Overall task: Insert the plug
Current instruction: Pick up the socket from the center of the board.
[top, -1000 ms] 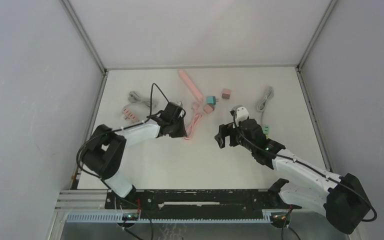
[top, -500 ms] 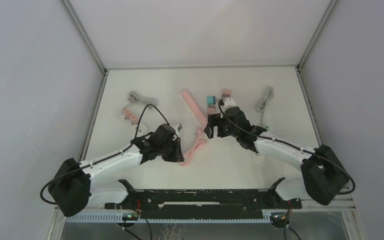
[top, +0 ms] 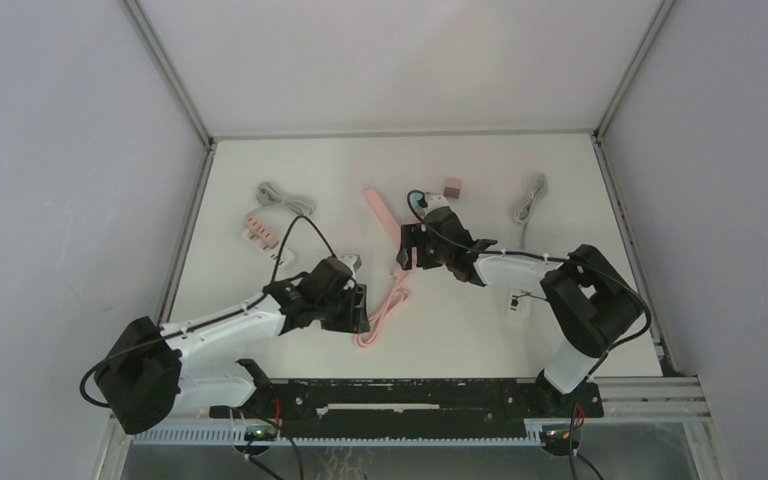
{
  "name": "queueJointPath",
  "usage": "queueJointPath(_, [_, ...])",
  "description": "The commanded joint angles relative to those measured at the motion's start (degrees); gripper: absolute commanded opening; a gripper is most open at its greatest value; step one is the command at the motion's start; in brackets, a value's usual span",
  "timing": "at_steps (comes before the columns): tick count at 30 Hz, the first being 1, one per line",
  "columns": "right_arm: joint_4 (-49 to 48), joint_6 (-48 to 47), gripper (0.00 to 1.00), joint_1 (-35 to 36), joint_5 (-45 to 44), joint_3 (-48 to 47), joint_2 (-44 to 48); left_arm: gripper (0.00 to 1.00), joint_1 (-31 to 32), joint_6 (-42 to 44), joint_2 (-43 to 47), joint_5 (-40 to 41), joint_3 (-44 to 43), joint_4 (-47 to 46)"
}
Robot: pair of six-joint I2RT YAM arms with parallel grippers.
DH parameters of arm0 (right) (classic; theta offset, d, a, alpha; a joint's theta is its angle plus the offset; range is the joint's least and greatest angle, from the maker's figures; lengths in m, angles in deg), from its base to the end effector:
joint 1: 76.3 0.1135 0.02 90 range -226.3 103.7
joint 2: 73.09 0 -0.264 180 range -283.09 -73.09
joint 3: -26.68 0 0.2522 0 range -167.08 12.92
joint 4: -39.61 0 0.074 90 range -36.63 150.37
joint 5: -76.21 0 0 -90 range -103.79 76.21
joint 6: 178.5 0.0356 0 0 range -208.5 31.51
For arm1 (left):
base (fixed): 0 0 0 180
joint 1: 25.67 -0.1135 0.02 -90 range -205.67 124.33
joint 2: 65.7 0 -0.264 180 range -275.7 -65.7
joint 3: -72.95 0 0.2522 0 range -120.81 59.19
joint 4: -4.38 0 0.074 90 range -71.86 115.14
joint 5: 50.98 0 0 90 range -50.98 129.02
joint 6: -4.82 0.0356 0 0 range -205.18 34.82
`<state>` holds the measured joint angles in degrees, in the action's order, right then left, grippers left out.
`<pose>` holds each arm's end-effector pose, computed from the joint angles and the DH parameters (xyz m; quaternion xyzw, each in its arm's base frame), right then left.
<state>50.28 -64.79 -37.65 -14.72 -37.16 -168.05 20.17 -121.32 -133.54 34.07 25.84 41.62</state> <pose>0.2662 0.2122 0.1731 -0.1154 0.9055 0.2051 0.3532 0.1471 -0.1559 0.1759 0.0931 0.9558 -0.2121 0.1808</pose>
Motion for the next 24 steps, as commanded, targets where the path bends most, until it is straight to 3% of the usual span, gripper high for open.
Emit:
queueJointPath(1, [-5.8, -7.47, 0.81, 0.02, 0.81, -3.37, -2.5, 0.61, -0.43, -1.02, 2.83, 5.19, -2.35, -0.16])
queueJointPath(7, [-7.71, -11.69, 0.77, 0.28, 0.75, -4.6, -7.16, 0.69, -7.34, -4.58, 7.71, 5.58, -0.98, -1.66])
queueJointPath(11, [-7.28, -14.7, 0.68, 1.22, -0.21, -6.04, -9.46, 0.69, -12.46, -7.34, 10.25, 3.56, -0.13, -4.41])
queueJointPath(16, [-4.6, -19.04, 0.45, 4.7, -5.03, -6.04, -9.01, 0.69, -17.46, -11.66, 10.17, 0.14, 0.03, -9.13])
queueJointPath(19, [-3.42, -21.56, 0.37, 7.6, -9.85, -5.0, -7.99, 0.69, -20.31, -14.69, 8.48, -2.18, -0.09, -12.55])
queueJointPath(24, [-4.15, -23.11, 0.33, 12.07, -15.18, -1.37, -5.14, 0.7, -22.76, -19.42, 4.68, -3.27, -0.58, -16.85])
